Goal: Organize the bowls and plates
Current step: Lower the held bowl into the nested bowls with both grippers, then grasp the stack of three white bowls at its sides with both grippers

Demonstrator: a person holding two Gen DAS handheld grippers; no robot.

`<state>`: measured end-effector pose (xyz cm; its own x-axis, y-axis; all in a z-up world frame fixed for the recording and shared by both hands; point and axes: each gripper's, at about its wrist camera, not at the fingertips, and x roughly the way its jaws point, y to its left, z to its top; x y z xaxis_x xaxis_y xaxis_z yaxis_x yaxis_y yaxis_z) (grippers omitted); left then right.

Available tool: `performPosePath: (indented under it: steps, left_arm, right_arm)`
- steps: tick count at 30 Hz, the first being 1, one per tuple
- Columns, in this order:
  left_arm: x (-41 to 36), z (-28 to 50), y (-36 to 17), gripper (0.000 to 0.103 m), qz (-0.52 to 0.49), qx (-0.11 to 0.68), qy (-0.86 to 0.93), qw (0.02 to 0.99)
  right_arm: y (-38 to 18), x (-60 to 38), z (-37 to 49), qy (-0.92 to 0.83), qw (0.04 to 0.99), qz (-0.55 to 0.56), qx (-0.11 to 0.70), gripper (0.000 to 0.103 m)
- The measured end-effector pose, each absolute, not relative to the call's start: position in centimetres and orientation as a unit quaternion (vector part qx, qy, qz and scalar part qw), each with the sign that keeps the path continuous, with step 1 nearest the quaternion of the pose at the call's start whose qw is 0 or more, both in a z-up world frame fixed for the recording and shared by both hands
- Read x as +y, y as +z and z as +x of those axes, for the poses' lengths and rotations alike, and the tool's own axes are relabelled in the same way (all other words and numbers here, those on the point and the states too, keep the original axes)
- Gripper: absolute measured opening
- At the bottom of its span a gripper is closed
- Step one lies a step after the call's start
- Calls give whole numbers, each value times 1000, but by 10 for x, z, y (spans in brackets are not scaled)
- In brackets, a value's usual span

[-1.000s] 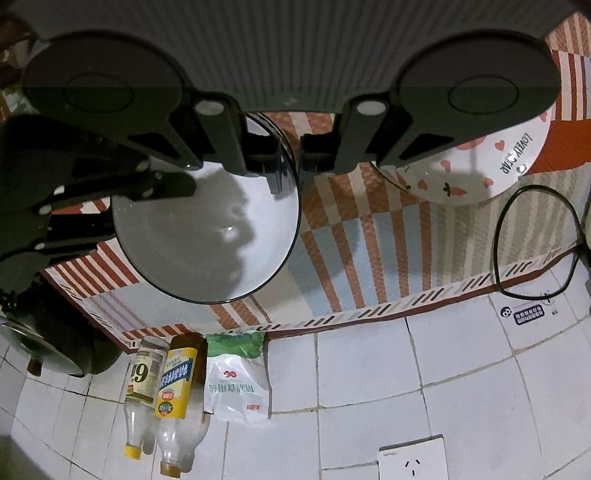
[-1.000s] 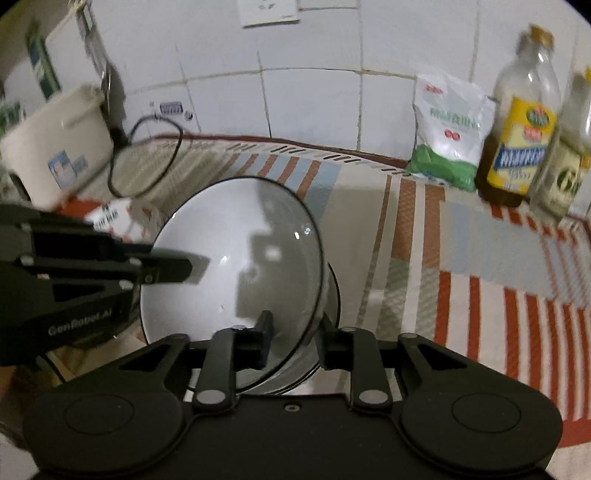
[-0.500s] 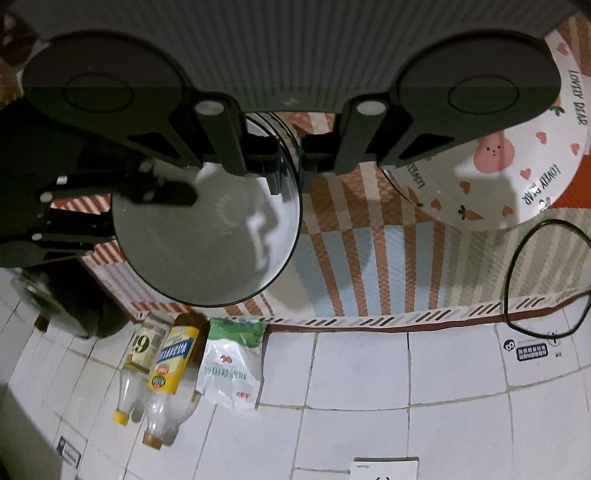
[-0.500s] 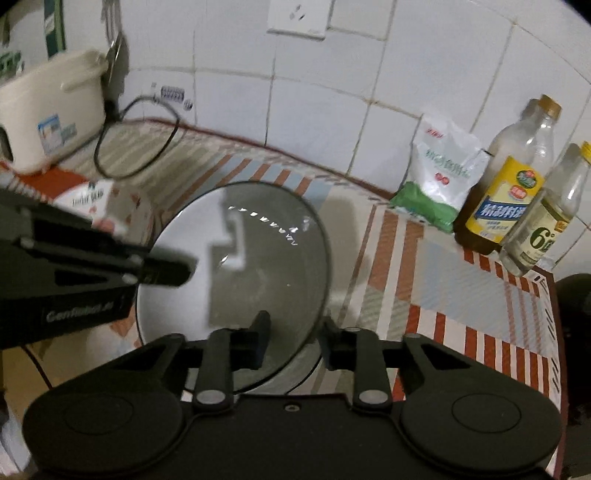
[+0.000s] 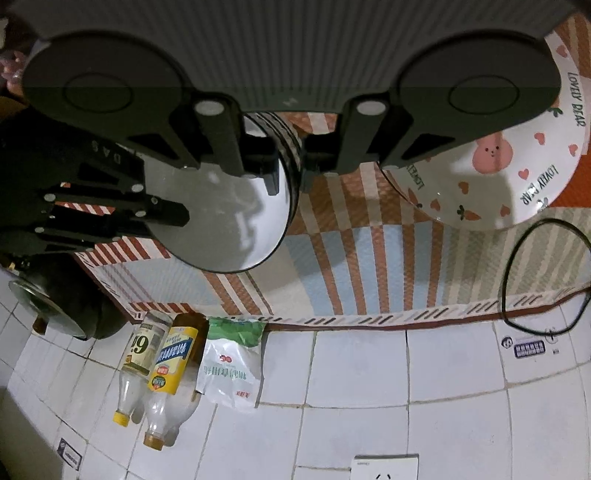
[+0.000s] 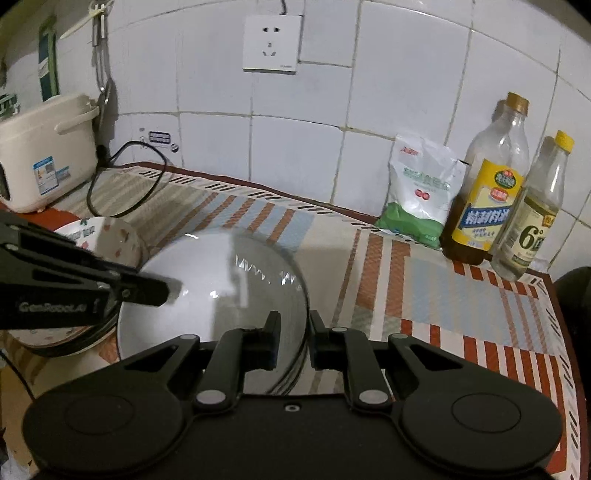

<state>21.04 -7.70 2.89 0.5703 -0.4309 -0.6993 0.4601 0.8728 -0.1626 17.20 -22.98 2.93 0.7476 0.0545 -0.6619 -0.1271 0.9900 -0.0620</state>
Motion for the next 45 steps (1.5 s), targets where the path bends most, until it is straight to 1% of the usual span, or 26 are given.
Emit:
performPosePath:
  steps: [3, 6, 10, 12, 14, 15, 16, 17, 18, 19, 20, 21, 22, 24, 25, 28, 29, 32, 33, 34, 36, 37, 40, 41, 45]
  left_arm:
    - [-76, 210, 29, 10, 15, 390, -250, 886]
    - [-73, 210, 26, 11, 4, 384, -251, 889]
    - [-65, 204, 23, 11, -12, 351, -252, 902]
    - [-62, 200, 25, 11, -21, 338, -254, 906]
    - [-59, 196, 29, 14, -28, 327, -262, 907]
    - [-57, 193, 31, 19, -29, 320, -266, 909]
    - [-56, 190, 33, 30, -31, 312, -268, 911]
    - [-55, 187, 34, 38, -33, 304, -269, 913]
    - [-53, 184, 36, 52, -37, 298, -270, 915]
    - [-51, 180, 37, 56, -42, 291, -273, 916]
    - [-49, 176, 39, 56, -46, 285, -276, 917]
    - [-47, 172, 39, 59, -51, 280, -278, 917]
    - [-44, 168, 40, 65, -56, 278, -279, 918]
    - [-39, 161, 39, 69, -69, 272, -283, 917]
    - [-37, 158, 39, 70, -75, 270, -283, 917]
    - [-34, 149, 34, 74, -87, 262, -276, 921]
    - [-32, 146, 32, 74, -91, 259, -271, 923]
    - [-26, 138, 22, 76, -111, 250, -265, 925]
    - [-24, 136, 18, 76, -115, 245, -263, 926]
    - [-24, 133, 14, 76, -116, 240, -263, 927]
    - [-22, 130, 7, 77, -117, 226, -268, 929]
    - [-22, 129, 3, 79, -120, 219, -273, 929]
    - [-21, 129, -9, 81, -132, 207, -293, 924]
    - [-21, 130, -12, 81, -131, 204, -299, 923]
    - [-27, 129, -25, 89, -111, 193, -322, 920]
  right_arm:
    - [28, -237, 173, 65, 933, -25, 353, 19]
    - [22, -240, 170, 71, 939, -14, 337, 20]
    - [6, -248, 161, 84, 946, 25, 311, 24]
    - [-1, -256, 153, 93, 948, 67, 298, 31]
    - [-3, -263, 147, 103, 946, 109, 288, 52]
    - [-3, -266, 144, 105, 945, 123, 283, 56]
    - [-2, -268, 142, 101, 946, 129, 278, 59]
    - [-1, -269, 139, 98, 948, 132, 274, 62]
    - [0, -271, 136, 96, 949, 135, 269, 64]
    - [1, -274, 133, 95, 949, 140, 266, 68]
    - [2, -277, 129, 95, 949, 148, 263, 70]
    - [2, -280, 125, 94, 948, 158, 260, 71]
    - [1, -283, 120, 93, 947, 166, 259, 73]
    - [1, -287, 112, 90, 943, 180, 264, 75]
    - [0, -288, 109, 90, 941, 185, 270, 76]
    - [-4, -291, 97, 84, 938, 198, 272, 85]
    - [-7, -291, 89, 83, 941, 199, 260, 85]
    - [-14, -284, 63, 77, 959, 165, 215, 85]
    - [-17, -282, 56, 76, 964, 155, 202, 86]
    - [-21, -280, 49, 74, 968, 145, 190, 89]
    - [-27, -276, 40, 74, 974, 125, 175, 90]
    - [-29, -273, 36, 79, 976, 109, 169, 91]
    - [-35, -264, 32, 93, 982, 52, 156, 99]
    - [-38, -259, 33, 93, 983, 31, 153, 100]
    - [-48, -247, 42, 111, 982, -31, 147, 102]
